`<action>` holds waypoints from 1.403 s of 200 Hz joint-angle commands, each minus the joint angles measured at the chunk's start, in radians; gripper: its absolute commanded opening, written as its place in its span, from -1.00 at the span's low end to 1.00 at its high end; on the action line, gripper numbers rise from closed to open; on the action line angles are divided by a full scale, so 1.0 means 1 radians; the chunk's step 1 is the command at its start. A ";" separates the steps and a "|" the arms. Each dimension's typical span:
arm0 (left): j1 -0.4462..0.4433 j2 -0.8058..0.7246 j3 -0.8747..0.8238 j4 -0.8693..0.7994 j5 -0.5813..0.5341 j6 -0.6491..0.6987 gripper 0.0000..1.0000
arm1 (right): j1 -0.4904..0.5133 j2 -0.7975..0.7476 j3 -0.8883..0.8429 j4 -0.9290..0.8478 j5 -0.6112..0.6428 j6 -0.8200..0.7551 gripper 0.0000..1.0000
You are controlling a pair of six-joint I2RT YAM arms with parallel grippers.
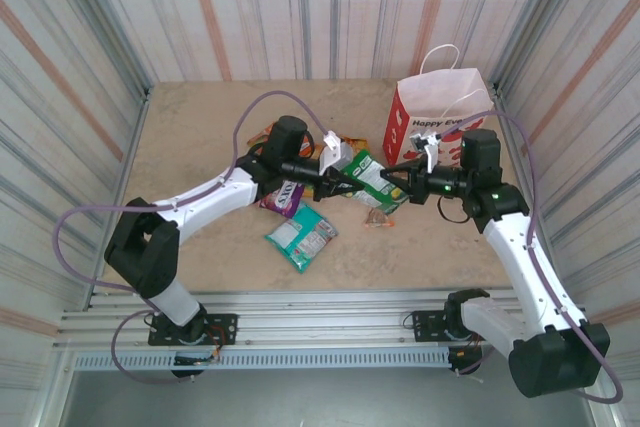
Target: Place the snacks into the paper bag
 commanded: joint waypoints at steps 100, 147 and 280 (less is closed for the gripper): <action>0.066 -0.138 -0.071 0.400 0.053 -0.340 -0.90 | -0.183 -0.223 -0.229 0.520 0.001 0.291 0.39; 0.059 -0.101 0.009 0.504 -0.164 -0.387 -0.97 | -0.215 -0.353 -0.337 0.478 0.434 0.380 0.41; -0.016 0.568 0.894 0.443 -0.256 -0.323 -0.97 | -0.180 -0.404 -0.536 0.588 0.489 0.516 0.34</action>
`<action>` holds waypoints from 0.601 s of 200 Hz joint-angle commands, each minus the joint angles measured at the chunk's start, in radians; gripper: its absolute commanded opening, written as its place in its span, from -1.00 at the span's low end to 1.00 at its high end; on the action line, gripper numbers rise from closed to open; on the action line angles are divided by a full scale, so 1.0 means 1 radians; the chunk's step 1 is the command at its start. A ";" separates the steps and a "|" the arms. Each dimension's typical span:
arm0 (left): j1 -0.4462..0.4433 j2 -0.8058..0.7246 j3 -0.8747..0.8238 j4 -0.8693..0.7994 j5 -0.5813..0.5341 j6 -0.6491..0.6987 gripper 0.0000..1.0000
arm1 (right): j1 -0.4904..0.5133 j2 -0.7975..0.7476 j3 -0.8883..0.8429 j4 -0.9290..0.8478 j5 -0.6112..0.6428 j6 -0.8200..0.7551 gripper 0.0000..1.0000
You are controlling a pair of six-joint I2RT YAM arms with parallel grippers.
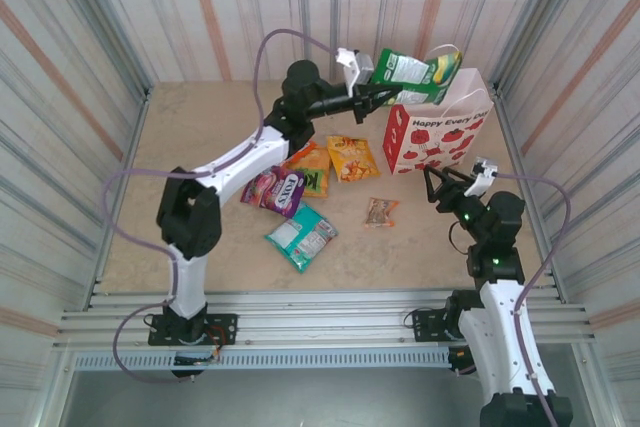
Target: Place the snacks into the paper bag
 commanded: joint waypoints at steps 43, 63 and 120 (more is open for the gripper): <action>-0.050 0.321 0.482 -0.198 -0.140 0.064 -0.96 | 0.076 0.038 -0.001 0.058 0.038 -0.005 0.34; -0.060 0.380 0.557 -0.221 -0.162 0.068 -0.89 | 0.087 0.051 0.002 0.055 0.040 -0.018 0.34; -0.080 0.419 0.567 -0.239 -0.220 0.079 -0.65 | 0.096 0.076 0.004 0.069 0.040 -0.021 0.33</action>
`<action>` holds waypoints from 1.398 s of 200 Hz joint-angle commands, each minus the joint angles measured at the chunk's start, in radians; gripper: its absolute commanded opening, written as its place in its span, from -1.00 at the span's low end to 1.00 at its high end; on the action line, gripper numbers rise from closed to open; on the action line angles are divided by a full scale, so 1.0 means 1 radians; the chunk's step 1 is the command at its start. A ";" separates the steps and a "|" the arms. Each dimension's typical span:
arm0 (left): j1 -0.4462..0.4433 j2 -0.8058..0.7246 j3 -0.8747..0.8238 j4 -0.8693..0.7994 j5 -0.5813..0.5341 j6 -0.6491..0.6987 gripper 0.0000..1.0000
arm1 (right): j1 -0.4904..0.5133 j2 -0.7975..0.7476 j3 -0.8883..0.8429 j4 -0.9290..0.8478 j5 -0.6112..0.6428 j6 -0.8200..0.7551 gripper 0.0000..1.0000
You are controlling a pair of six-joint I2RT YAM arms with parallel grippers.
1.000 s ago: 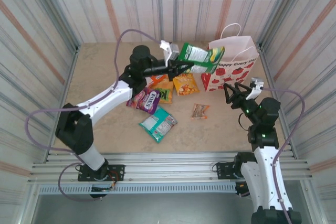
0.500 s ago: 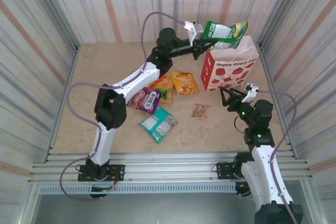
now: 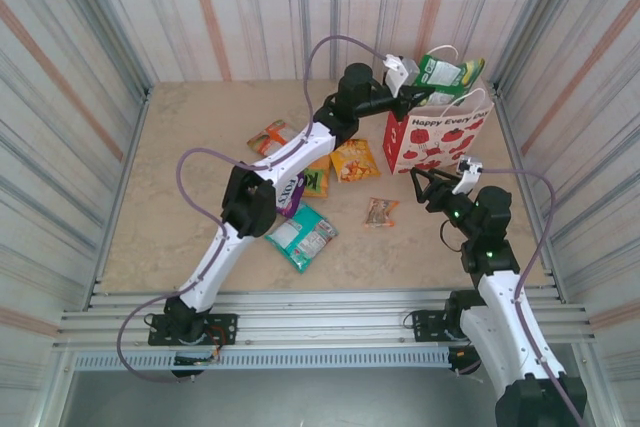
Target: Place the snacks into the paper bag
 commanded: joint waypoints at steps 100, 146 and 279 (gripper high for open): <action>-0.011 -0.109 0.062 -0.014 -0.057 0.062 0.30 | 0.015 0.045 0.052 -0.028 0.022 -0.046 0.34; -0.008 -0.374 -0.248 -0.047 -0.116 0.046 0.33 | 0.020 0.079 0.134 -0.238 0.021 -0.071 0.31; 0.017 -1.025 -1.161 -0.379 -0.264 -0.183 0.21 | 0.155 0.243 0.214 -0.626 0.130 0.081 0.25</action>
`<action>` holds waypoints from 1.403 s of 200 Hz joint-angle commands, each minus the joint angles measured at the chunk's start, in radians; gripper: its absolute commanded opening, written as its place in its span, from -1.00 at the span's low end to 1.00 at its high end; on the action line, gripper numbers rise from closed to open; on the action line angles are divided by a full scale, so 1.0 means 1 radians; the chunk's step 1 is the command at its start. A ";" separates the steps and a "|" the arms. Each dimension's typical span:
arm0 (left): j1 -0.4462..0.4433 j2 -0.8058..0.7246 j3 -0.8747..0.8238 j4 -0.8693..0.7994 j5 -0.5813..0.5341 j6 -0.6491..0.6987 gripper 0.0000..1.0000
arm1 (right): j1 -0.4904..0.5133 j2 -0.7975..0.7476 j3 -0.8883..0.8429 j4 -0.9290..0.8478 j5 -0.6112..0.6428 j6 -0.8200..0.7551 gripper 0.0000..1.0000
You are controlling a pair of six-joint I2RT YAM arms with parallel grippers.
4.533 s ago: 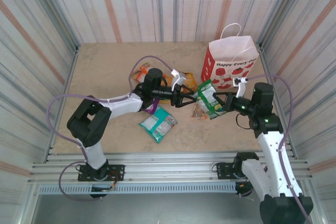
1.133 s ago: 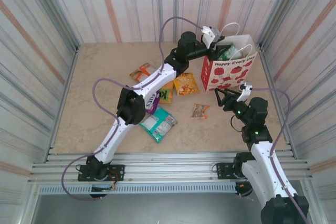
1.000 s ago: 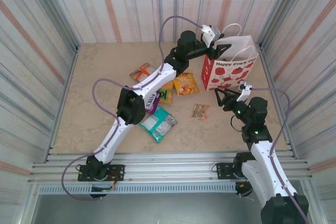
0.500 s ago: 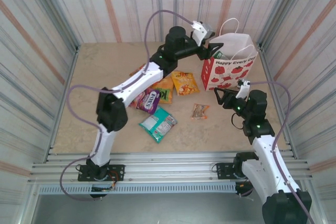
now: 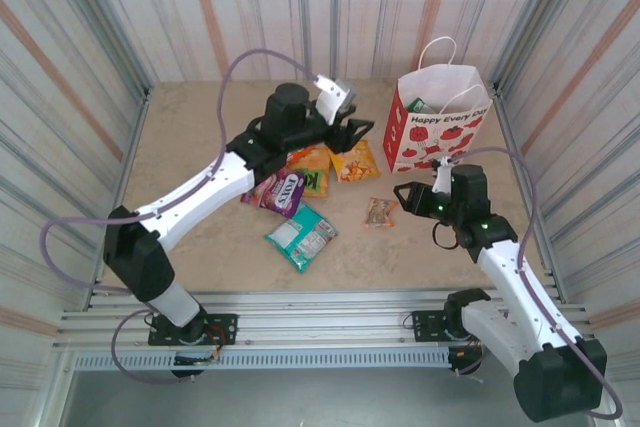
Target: Place the snacks into the paper bag
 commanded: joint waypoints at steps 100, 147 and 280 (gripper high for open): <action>0.003 -0.113 -0.399 -0.016 -0.014 -0.282 0.16 | 0.004 0.424 -0.021 0.157 -0.097 0.143 0.25; 0.003 -0.115 -0.417 -0.015 -0.024 -0.284 0.17 | 0.010 0.562 0.001 0.232 -0.107 0.143 0.17; 0.009 -0.141 -0.413 -0.061 -0.054 -0.246 0.18 | 0.016 0.419 -0.044 0.207 -0.016 0.172 -0.93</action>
